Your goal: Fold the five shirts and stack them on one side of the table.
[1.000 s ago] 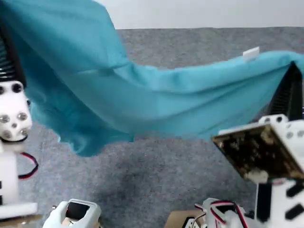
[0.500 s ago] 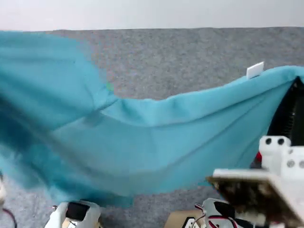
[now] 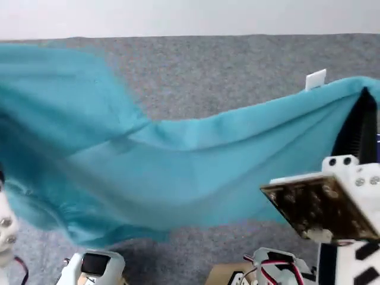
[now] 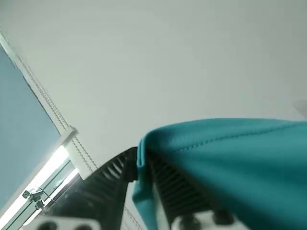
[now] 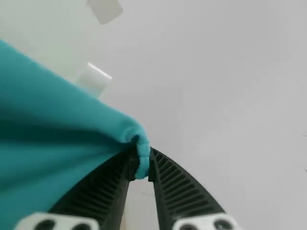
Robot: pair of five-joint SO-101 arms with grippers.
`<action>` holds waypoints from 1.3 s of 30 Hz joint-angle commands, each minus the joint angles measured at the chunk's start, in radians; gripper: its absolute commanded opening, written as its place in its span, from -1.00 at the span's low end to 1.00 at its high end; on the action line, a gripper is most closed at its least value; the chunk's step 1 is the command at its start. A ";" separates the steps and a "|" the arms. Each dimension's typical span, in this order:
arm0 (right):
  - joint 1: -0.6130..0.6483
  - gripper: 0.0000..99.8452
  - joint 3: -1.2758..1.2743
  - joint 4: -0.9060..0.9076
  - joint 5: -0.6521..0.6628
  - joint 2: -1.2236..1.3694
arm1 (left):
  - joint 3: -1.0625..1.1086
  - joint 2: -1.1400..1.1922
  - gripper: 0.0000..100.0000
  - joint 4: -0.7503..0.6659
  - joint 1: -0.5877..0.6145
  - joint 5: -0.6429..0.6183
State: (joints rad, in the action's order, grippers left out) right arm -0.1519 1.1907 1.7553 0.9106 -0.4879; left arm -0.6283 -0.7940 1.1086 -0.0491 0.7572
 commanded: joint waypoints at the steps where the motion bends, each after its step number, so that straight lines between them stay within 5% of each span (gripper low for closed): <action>1: -0.007 -0.98 -0.025 0.036 0.005 0.001 | 0.024 0.000 -0.99 0.000 0.005 0.002; 25: -0.010 -0.98 -0.064 0.039 0.009 -0.044 | 0.054 0.009 -0.99 -0.135 -0.002 0.005; 39: 0.010 -0.98 -0.522 -0.012 0.005 -0.035 | 0.424 0.006 -0.99 -0.135 0.003 0.003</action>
State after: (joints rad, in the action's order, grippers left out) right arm -0.1504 0.7733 1.7538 0.9106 -0.5355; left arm -0.2816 -0.7925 0.9981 -0.0476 0.7587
